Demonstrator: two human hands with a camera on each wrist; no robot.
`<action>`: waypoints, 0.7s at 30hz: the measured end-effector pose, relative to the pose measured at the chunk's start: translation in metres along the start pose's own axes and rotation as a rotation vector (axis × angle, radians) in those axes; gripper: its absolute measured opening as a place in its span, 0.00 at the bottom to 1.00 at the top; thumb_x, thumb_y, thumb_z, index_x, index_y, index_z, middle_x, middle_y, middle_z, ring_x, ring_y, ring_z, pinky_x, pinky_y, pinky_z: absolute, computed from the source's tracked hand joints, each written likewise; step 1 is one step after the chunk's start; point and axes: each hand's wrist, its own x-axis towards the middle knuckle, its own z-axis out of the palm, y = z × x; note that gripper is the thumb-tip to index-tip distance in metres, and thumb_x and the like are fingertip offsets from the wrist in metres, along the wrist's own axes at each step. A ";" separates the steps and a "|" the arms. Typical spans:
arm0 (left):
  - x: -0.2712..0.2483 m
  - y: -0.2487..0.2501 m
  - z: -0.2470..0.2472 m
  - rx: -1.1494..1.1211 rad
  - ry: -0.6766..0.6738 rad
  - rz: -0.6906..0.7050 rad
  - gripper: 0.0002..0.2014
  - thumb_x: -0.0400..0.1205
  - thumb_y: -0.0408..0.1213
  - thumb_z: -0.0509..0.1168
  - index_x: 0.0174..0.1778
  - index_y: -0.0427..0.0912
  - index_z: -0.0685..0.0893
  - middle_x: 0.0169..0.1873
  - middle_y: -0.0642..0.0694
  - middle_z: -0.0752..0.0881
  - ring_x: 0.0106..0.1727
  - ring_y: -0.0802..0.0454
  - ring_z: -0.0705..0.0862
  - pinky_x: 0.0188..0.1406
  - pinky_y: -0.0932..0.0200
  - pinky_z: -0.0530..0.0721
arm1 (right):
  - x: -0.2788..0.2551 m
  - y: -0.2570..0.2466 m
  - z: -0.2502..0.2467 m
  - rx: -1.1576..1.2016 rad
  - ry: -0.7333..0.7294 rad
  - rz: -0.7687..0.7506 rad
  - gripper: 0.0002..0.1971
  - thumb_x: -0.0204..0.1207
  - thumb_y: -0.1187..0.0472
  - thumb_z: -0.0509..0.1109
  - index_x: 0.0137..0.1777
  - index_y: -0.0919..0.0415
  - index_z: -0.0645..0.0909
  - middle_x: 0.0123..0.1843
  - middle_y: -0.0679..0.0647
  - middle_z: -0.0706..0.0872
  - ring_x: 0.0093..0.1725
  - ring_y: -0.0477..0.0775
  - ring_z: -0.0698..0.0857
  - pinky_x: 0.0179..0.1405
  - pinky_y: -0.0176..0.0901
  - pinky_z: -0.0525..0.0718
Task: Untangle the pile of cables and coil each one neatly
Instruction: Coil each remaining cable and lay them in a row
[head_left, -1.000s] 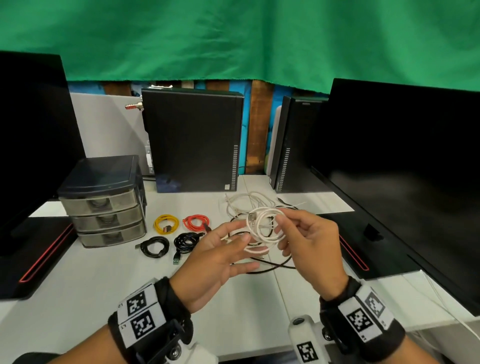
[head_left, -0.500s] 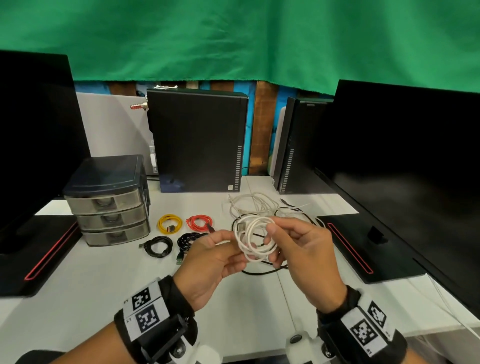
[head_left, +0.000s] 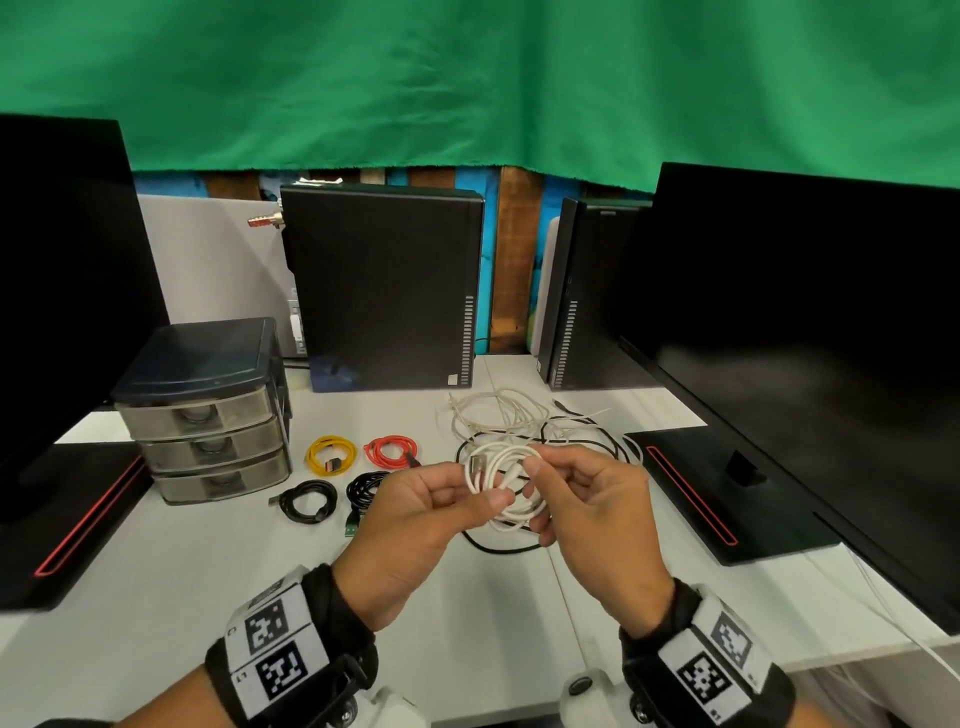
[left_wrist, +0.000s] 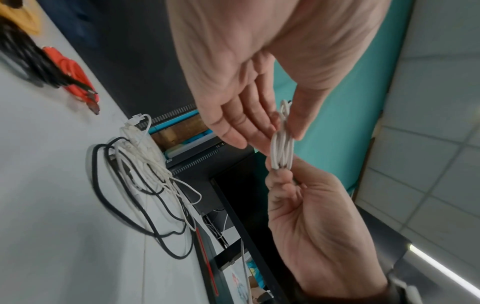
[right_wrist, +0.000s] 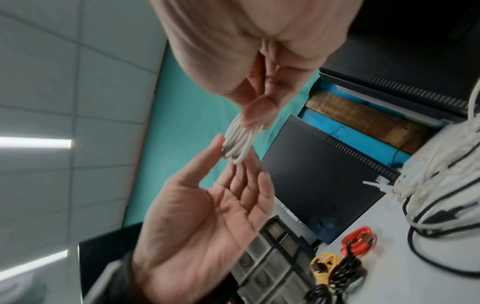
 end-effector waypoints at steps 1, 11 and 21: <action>0.000 0.001 -0.002 -0.024 -0.014 -0.007 0.14 0.72 0.35 0.79 0.52 0.37 0.93 0.51 0.35 0.92 0.57 0.39 0.90 0.62 0.53 0.87 | 0.002 -0.001 -0.002 0.029 -0.033 0.028 0.06 0.81 0.68 0.72 0.50 0.61 0.91 0.34 0.63 0.89 0.24 0.54 0.82 0.20 0.39 0.81; 0.006 0.009 -0.005 -0.043 -0.031 -0.059 0.24 0.75 0.33 0.77 0.67 0.39 0.81 0.49 0.33 0.92 0.53 0.42 0.91 0.62 0.49 0.85 | 0.004 0.015 -0.006 -0.281 -0.153 -0.239 0.18 0.85 0.65 0.68 0.70 0.46 0.82 0.46 0.52 0.92 0.38 0.49 0.89 0.34 0.40 0.88; 0.005 0.005 -0.012 0.155 -0.049 -0.069 0.15 0.83 0.24 0.68 0.65 0.36 0.85 0.47 0.37 0.93 0.42 0.50 0.91 0.47 0.60 0.87 | 0.009 0.018 -0.020 -0.975 -0.266 -0.833 0.10 0.85 0.49 0.66 0.50 0.52 0.86 0.48 0.42 0.88 0.32 0.52 0.85 0.24 0.48 0.81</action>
